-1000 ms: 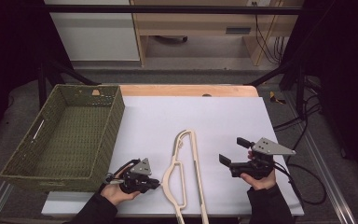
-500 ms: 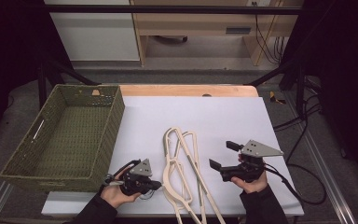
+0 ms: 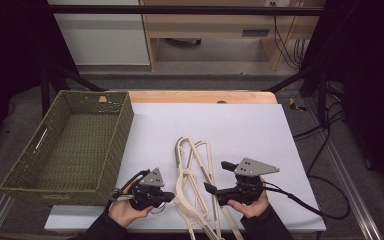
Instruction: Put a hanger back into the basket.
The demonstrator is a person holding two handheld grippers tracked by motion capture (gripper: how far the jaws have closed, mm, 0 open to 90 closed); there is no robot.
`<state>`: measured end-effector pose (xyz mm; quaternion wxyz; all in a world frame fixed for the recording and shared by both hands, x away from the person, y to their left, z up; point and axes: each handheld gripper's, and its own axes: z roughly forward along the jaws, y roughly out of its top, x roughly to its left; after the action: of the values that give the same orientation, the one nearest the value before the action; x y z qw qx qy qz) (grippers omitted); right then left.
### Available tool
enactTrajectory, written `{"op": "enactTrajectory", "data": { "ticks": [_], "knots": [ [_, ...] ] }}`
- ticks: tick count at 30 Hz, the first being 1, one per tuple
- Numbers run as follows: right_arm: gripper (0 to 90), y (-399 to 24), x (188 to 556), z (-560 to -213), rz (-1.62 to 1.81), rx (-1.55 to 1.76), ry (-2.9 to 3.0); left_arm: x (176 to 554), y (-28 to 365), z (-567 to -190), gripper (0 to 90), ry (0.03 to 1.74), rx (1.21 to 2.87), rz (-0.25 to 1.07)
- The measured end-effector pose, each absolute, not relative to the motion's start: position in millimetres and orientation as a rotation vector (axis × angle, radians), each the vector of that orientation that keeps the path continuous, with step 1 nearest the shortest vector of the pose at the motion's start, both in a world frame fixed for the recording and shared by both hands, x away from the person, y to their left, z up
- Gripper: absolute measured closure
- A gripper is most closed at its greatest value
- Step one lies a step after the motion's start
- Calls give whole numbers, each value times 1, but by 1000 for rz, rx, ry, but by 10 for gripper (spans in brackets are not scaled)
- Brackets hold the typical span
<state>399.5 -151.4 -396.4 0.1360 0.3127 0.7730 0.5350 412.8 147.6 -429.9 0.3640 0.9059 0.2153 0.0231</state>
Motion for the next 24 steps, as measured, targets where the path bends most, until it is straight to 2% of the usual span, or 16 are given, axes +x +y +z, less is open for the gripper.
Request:
{"op": "enactTrajectory", "data": {
  "ticks": [18,22,23,24],
  "knots": [
    [214,-97,376,-421,1367,837,2465,406,139,-413,884,613,2344,81],
    [278,-92,375,-428,1337,847,2495,405,136,-411,883,620,2353,99],
    [327,-90,375,-431,1313,848,2510,404,136,-411,883,623,2345,101],
    [327,-90,375,-431,1313,848,2510,404,136,-410,883,622,2349,97]
  ]
}}
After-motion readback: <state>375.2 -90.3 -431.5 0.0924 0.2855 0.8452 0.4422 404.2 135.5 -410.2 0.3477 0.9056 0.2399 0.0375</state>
